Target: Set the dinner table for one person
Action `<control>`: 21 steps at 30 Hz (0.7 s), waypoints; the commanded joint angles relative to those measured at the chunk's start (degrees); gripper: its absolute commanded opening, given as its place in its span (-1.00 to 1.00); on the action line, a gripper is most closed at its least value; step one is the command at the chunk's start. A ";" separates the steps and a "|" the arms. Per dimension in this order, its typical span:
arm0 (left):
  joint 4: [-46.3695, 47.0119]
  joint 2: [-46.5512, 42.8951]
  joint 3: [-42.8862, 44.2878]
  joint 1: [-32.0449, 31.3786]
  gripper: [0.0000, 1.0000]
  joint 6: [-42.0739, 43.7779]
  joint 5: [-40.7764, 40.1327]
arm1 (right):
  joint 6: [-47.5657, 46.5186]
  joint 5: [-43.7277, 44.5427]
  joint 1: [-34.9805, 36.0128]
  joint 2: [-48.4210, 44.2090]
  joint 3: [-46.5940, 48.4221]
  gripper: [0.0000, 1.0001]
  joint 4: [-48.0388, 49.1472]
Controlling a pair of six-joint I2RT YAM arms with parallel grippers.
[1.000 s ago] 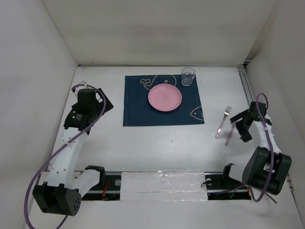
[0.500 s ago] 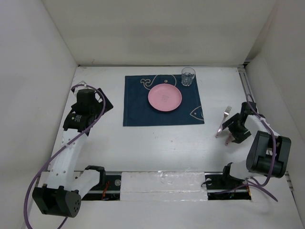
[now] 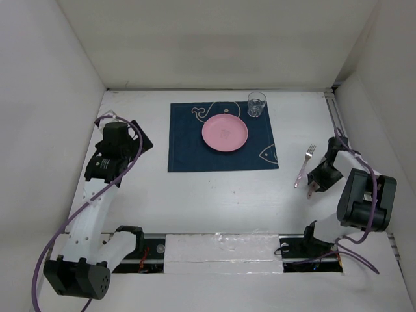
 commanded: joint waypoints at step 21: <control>1.52 -1.48 0.40 0.08 1.00 0.93 1.40 | -12.54 1.41 19.20 -5.67 21.56 -1.00 1.76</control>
